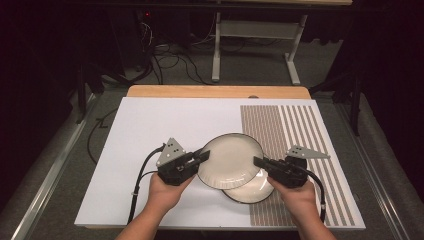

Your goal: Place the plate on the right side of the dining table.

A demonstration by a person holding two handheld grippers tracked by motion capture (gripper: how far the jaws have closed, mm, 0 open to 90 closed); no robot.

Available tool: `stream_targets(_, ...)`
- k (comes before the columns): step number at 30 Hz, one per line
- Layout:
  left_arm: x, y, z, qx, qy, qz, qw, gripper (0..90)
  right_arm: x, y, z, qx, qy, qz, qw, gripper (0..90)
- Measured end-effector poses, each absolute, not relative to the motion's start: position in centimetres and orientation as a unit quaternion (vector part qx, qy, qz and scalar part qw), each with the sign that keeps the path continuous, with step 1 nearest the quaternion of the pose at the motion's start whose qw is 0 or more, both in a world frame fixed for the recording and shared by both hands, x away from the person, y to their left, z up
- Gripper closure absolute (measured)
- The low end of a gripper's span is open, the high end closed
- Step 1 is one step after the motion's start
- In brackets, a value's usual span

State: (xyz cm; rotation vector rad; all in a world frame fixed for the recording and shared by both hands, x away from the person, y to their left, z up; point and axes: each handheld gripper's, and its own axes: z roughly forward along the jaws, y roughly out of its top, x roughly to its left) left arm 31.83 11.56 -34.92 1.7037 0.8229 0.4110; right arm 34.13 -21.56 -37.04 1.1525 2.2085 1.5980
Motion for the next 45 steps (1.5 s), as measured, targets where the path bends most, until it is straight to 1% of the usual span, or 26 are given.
stream_targets(5,32.4,10.3,-34.0,0.731,0.341,0.172,0.566,80.8,33.8,-22.8,-35.8,0.380,0.742,0.540,0.115,87.3)
stream_targets(14,34.8,7.1,-32.7,0.741,0.325,0.153,0.567,80.8,34.0,-25.8,-34.1,0.392,0.730,0.538,0.153,87.3)
stream_targets(19,36.2,4.5,-32.5,0.752,0.315,0.145,0.560,80.9,34.4,-28.0,-33.9,0.401,0.726,0.534,0.164,87.3)
stream_targets(36,40.1,-3.1,-32.8,0.766,0.302,0.113,0.557,80.4,34.9,-35.1,-33.7,0.440,0.695,0.525,0.219,87.1)
stream_targets(45,41.3,-6.4,-34.2,0.770,0.303,0.098,0.553,79.9,34.7,-37.7,-34.3,0.462,0.684,0.513,0.235,87.1)
